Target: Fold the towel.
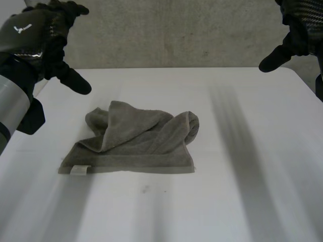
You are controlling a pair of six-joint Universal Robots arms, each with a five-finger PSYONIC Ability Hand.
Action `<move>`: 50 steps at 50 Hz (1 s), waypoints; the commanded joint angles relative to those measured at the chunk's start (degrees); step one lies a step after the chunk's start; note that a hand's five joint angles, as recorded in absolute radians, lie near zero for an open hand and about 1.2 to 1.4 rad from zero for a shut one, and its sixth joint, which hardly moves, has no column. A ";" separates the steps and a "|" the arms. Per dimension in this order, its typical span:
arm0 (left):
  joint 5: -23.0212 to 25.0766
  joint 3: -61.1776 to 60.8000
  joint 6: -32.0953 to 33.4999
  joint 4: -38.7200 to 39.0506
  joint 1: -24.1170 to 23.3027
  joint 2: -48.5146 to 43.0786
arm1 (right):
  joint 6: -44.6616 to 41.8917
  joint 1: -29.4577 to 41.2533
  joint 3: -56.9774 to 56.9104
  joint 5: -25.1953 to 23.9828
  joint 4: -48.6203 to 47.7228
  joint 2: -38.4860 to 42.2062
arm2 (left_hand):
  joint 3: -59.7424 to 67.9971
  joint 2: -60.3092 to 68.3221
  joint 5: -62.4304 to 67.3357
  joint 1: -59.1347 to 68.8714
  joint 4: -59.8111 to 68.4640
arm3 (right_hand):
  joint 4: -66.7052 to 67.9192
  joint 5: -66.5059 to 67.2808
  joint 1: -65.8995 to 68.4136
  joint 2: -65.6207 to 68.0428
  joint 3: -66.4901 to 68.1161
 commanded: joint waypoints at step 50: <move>-0.58 -12.31 -0.85 6.01 7.48 -8.26 | -14.89 17.84 -14.86 -17.31 -10.76 47.03 | 0.46 0.58 -1.42 -0.12 0.48 | 66.51 66.26 67.94 66.43 67.67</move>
